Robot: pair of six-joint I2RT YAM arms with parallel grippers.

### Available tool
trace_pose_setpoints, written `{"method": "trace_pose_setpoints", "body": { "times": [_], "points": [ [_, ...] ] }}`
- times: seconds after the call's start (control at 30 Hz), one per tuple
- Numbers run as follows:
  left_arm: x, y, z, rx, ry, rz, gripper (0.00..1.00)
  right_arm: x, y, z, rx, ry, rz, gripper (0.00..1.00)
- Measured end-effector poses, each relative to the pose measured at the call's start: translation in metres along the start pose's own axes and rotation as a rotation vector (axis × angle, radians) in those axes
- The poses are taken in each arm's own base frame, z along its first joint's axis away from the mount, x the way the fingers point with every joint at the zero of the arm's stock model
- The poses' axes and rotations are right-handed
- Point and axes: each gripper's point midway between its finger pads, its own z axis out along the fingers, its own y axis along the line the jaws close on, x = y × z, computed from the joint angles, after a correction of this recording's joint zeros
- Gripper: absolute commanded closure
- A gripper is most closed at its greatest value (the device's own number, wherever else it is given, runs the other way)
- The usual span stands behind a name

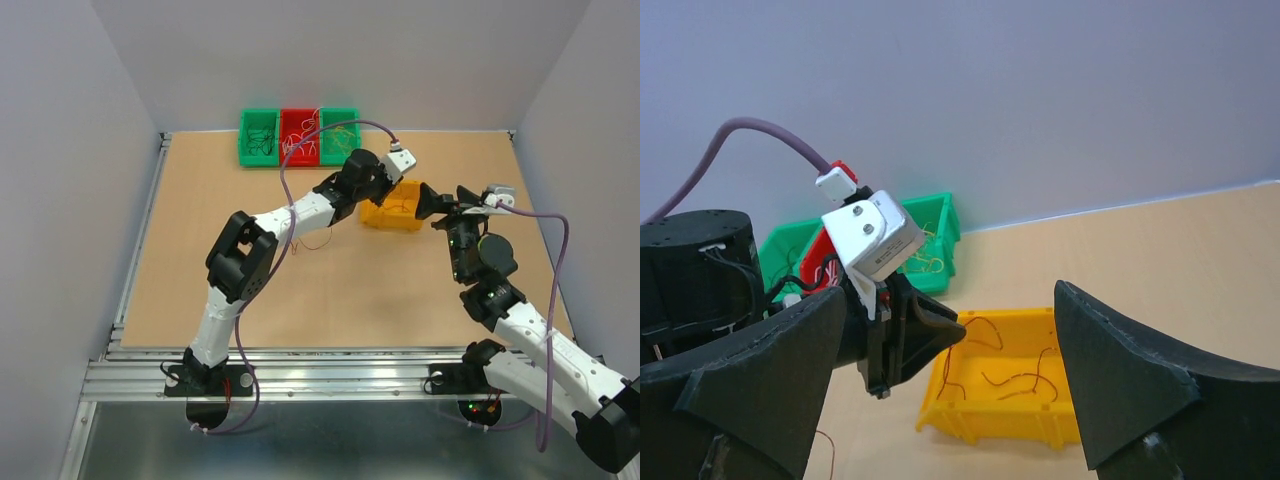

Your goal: Untangle the cables

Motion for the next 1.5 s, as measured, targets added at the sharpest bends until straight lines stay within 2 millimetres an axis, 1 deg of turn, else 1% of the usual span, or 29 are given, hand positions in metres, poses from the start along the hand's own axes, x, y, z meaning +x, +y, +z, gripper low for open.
{"method": "trace_pose_setpoints", "body": {
  "times": [0.07,0.13,0.2,0.23,0.3,0.33,0.37,0.43,0.5,0.53,0.57,0.6,0.63,0.67,0.7,0.73,0.77,0.8,0.87,0.9,0.93,1.0,1.03,1.1,1.17,1.2,1.27,1.37,1.5],
  "points": [
    [0.000,-0.001,0.000,0.009,0.000,0.023,0.52,0.000,0.000,0.000,0.000,0.000,0.000,0.11],
    [0.001,-0.001,-0.003,0.012,0.005,0.034,0.39,0.000,0.000,0.000,0.000,0.001,0.000,0.11],
    [0.001,0.000,-0.012,0.012,0.014,0.046,0.31,0.001,0.000,0.000,-0.003,0.003,-0.002,0.11],
    [-0.001,0.000,-0.022,0.010,0.018,0.056,0.23,0.005,0.002,0.001,-0.008,0.016,-0.007,0.10],
    [-0.009,0.000,-0.039,0.006,0.012,0.070,0.17,0.014,0.005,0.004,-0.020,0.055,-0.025,0.08],
    [-0.019,0.001,-0.053,-0.001,-0.005,0.079,0.15,0.019,0.007,0.006,-0.026,0.081,-0.036,0.07],
    [-0.028,0.003,-0.066,-0.008,-0.021,0.085,0.15,0.029,0.013,0.012,-0.043,0.128,-0.058,0.07],
    [-0.048,0.010,-0.098,-0.041,-0.064,0.094,0.14,0.044,0.022,0.017,-0.079,0.190,-0.082,0.07],
    [-0.065,0.018,-0.137,-0.084,-0.107,0.097,0.14,0.062,0.036,0.021,-0.148,0.265,-0.105,0.03],
    [-0.070,0.023,-0.154,-0.112,-0.128,0.095,0.14,0.067,0.042,0.021,-0.178,0.289,-0.111,0.02],
    [-0.074,0.030,-0.168,-0.135,-0.144,0.091,0.14,0.079,0.052,0.022,-0.233,0.344,-0.126,0.00],
    [-0.071,0.043,-0.187,-0.176,-0.154,0.077,0.14,0.089,0.065,0.024,-0.294,0.392,-0.134,0.00],
    [-0.068,0.057,-0.204,-0.218,-0.161,0.063,0.14,0.098,0.073,0.025,-0.337,0.427,-0.142,0.00],
    [-0.061,0.072,-0.219,-0.264,-0.162,0.047,0.13,0.111,0.088,0.028,-0.405,0.485,-0.147,0.00],
    [-0.050,0.080,-0.228,-0.291,-0.151,0.030,0.13,0.120,0.098,0.030,-0.455,0.524,-0.149,0.00],
    [-0.029,0.102,-0.249,-0.362,-0.134,0.001,0.13,0.133,0.106,0.032,-0.493,0.566,-0.150,0.00],
    [-0.015,0.109,-0.257,-0.391,-0.115,-0.015,0.13,0.147,0.115,0.034,-0.537,0.609,-0.150,0.00],
    [0.009,0.120,-0.270,-0.436,-0.079,-0.044,0.13,0.162,0.120,0.035,-0.562,0.652,-0.152,0.00],
    [0.041,0.121,-0.279,-0.464,-0.027,-0.071,0.13,0.189,0.128,0.037,-0.600,0.732,-0.157,0.00],
    [0.052,0.119,-0.280,-0.464,-0.007,-0.079,0.13,0.207,0.133,0.039,-0.615,0.781,-0.162,0.00],
    [0.067,0.114,-0.280,-0.459,0.024,-0.089,0.13,0.219,0.135,0.040,-0.620,0.815,-0.163,0.00],
    [0.083,0.109,-0.282,-0.459,0.063,-0.098,0.13,0.247,0.140,0.040,-0.630,0.887,-0.167,0.00],
    [0.092,0.108,-0.283,-0.463,0.086,-0.105,0.13,0.256,0.141,0.037,-0.635,0.913,-0.169,0.00],
    [0.098,0.109,-0.285,-0.480,0.102,-0.109,0.13,0.274,0.149,0.027,-0.656,0.968,-0.180,0.00],
    [0.101,0.115,-0.289,-0.511,0.107,-0.117,0.13,0.285,0.160,0.015,-0.686,1.000,-0.197,0.00],
    [0.101,0.118,-0.291,-0.523,0.105,-0.122,0.13,0.290,0.170,0.008,-0.710,1.011,-0.208,0.00],
    [0.104,0.132,-0.300,-0.573,0.098,-0.146,0.14,0.295,0.189,0.000,-0.751,1.015,-0.226,0.00],
    [0.110,0.153,-0.315,-0.648,0.090,-0.192,0.16,0.303,0.216,-0.004,-0.803,1.004,-0.239,0.01],
    [0.115,0.180,-0.337,-0.741,0.059,-0.259,0.16,0.318,0.224,0.003,-0.806,1.010,-0.247,0.04]
  ]
}}
